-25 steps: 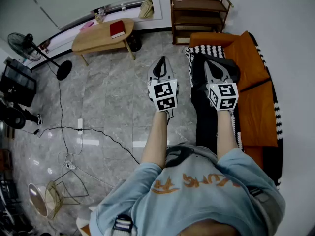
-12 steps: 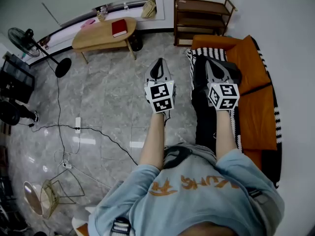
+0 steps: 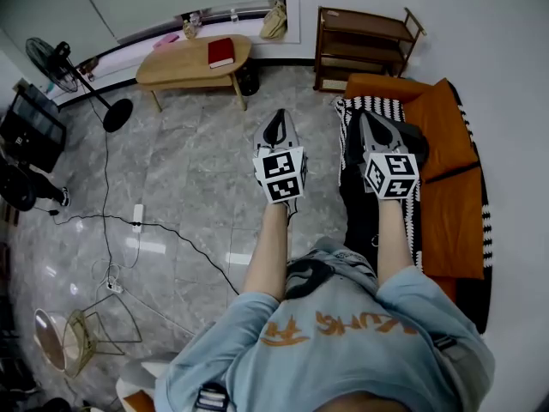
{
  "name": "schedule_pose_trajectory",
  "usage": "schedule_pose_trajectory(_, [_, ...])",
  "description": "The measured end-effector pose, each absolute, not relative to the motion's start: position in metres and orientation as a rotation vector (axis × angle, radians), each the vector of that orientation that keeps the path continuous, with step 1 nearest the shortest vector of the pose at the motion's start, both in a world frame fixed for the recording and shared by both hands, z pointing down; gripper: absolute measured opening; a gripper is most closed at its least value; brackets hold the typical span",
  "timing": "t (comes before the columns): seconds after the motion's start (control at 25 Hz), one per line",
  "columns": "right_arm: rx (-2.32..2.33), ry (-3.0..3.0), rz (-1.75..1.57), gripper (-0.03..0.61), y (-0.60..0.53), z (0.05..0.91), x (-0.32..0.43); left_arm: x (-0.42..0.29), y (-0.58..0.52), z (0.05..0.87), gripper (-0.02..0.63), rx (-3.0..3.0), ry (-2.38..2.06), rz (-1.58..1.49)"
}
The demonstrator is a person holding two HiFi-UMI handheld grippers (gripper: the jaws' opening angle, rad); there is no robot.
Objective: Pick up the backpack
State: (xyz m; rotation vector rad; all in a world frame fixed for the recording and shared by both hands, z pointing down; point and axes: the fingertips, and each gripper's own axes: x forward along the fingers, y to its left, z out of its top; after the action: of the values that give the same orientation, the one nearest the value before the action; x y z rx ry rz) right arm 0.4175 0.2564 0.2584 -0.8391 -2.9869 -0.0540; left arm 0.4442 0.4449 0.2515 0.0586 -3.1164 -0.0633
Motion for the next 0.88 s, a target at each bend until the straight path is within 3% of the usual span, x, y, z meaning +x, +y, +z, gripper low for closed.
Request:
schedule_pose_trajectory(0.48, [-0.889, -2.979, -0.043, -0.005, 0.258, 0.274, 0.373, 0.397, 0.448, 0.267, 0.020, 0.049, -3.106, -0.076])
schedule_pose_trajectory(0.88, [-0.818, -2.958, 0.092, -0.005, 0.239, 0.308, 0.226, 0.266, 0.442, 0.291, 0.020, 0.020, -3.059, 0.016])
